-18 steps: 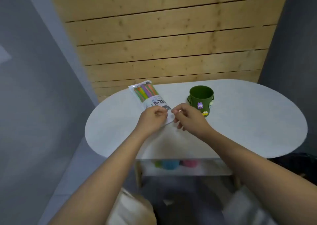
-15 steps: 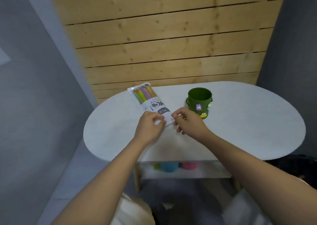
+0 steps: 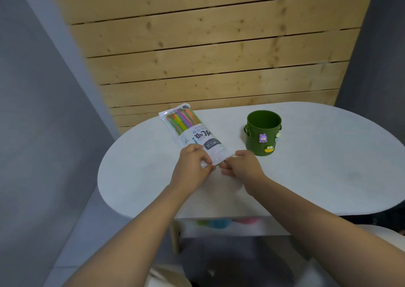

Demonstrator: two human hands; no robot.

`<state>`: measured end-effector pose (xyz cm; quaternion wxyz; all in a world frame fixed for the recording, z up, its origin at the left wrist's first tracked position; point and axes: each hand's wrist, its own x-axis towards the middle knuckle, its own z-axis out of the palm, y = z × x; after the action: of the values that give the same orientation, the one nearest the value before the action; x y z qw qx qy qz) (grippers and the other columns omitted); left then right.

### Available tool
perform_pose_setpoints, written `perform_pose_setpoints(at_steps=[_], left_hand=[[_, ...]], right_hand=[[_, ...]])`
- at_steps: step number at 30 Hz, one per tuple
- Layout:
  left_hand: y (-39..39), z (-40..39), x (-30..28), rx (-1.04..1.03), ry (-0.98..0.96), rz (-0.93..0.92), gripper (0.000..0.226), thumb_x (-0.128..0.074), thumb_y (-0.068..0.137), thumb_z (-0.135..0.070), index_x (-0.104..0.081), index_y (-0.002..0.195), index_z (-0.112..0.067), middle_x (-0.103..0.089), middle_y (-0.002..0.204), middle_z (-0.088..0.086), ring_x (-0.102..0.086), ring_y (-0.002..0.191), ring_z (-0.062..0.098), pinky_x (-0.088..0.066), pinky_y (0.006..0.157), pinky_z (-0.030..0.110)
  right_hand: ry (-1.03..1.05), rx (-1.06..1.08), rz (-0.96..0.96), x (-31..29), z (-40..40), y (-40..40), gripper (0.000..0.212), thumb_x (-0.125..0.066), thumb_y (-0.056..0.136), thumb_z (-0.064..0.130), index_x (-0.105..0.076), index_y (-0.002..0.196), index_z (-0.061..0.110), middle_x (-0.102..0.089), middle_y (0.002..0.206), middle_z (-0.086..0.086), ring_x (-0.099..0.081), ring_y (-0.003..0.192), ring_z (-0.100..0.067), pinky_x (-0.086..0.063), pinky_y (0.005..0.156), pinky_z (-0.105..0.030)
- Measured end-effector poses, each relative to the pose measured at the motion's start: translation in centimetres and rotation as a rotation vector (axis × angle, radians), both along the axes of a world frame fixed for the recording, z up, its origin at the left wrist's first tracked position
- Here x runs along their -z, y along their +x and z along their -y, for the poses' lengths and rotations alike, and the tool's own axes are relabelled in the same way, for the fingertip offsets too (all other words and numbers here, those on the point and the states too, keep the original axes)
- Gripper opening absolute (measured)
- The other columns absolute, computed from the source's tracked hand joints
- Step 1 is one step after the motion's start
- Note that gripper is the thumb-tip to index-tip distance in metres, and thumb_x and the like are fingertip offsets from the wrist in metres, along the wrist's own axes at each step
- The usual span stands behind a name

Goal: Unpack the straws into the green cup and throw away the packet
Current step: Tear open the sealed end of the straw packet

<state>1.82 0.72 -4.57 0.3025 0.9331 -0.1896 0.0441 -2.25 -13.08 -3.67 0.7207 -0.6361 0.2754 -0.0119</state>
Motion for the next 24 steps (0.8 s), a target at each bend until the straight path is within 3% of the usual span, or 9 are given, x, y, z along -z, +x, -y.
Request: perform_pose_setpoints(at_steps=[3,8,10,12,15,19,24], left_hand=[[0.0,0.3,-0.2,-0.022,-0.072,-0.040,0.015,-0.079,0.075,-0.014,-0.078,0.088,-0.006,-0.056,0.132,0.009,-0.050,0.127,0.023,-0.045,0.103,0.031],[0.0,0.4,-0.4,-0.071,-0.127,-0.064,0.012,-0.078,0.075,-0.012,-0.079,0.085,-0.007,-0.057,0.132,0.008,-0.051,0.125,0.022,-0.048,0.100,0.032],[-0.1,0.4,-0.4,-0.071,-0.111,-0.037,0.014,-0.078,0.076,-0.015,-0.078,0.086,-0.007,-0.058,0.131,0.008,-0.052,0.124,0.022,-0.049,0.097,0.029],[-0.3,0.4,-0.5,-0.067,-0.097,-0.019,0.018,-0.080,0.075,-0.021,-0.078,0.089,-0.009,-0.058,0.130,0.008,-0.050,0.124,0.022,-0.046,0.095,0.027],[-0.5,0.4,-0.8,-0.070,-0.107,-0.004,0.018,-0.080,0.075,-0.024,-0.079,0.087,-0.011,-0.058,0.129,0.008,-0.052,0.122,0.021,-0.044,0.094,0.023],[-0.8,0.1,-1.1,-0.070,-0.077,0.032,0.015,-0.077,0.078,-0.025,-0.078,0.086,-0.012,-0.057,0.133,0.005,-0.052,0.124,0.019,-0.042,0.091,0.019],[-1.3,0.0,-1.5,-0.033,-0.005,0.160,0.013,-0.073,0.081,-0.023,-0.076,0.084,-0.011,-0.060,0.133,0.005,-0.050,0.126,0.023,-0.038,0.092,0.020]], right_hand=[[0.071,0.044,0.019,0.6,-0.4,0.3,0.050,-0.054,0.081,-0.007,-0.040,0.130,-0.006,-0.064,0.079,-0.014,-0.066,0.077,-0.025,-0.056,0.084,-0.038],[0.066,0.045,-0.001,0.8,-0.4,0.4,0.029,-0.056,0.079,-0.006,-0.061,0.108,-0.010,-0.069,0.096,-0.027,-0.066,0.070,-0.025,-0.054,0.085,-0.039],[0.103,0.027,0.013,0.6,-0.4,0.3,0.013,-0.055,0.082,-0.006,-0.065,0.090,-0.010,-0.068,0.087,-0.025,-0.065,0.068,-0.025,-0.057,0.078,-0.036],[0.189,0.029,0.026,0.4,-0.2,0.2,0.011,-0.055,0.085,-0.006,-0.061,0.076,-0.004,-0.065,0.075,-0.019,-0.064,0.066,-0.024,-0.058,0.058,-0.025],[0.232,0.023,0.050,0.3,0.2,0.3,0.012,-0.058,0.084,-0.001,-0.061,0.073,0.001,-0.065,0.070,-0.015,-0.066,0.066,-0.021,-0.052,0.047,-0.020],[0.240,0.001,0.069,0.1,0.0,0.3,0.011,-0.061,0.084,0.004,-0.064,0.073,0.003,-0.067,0.072,-0.012,-0.066,0.065,-0.017,-0.053,0.050,-0.019],[0.255,-0.015,0.096,-0.3,-0.1,0.4,0.008,-0.060,0.085,0.005,-0.064,0.080,0.000,-0.068,0.079,-0.014,-0.066,0.074,-0.022,-0.052,0.059,-0.021]])
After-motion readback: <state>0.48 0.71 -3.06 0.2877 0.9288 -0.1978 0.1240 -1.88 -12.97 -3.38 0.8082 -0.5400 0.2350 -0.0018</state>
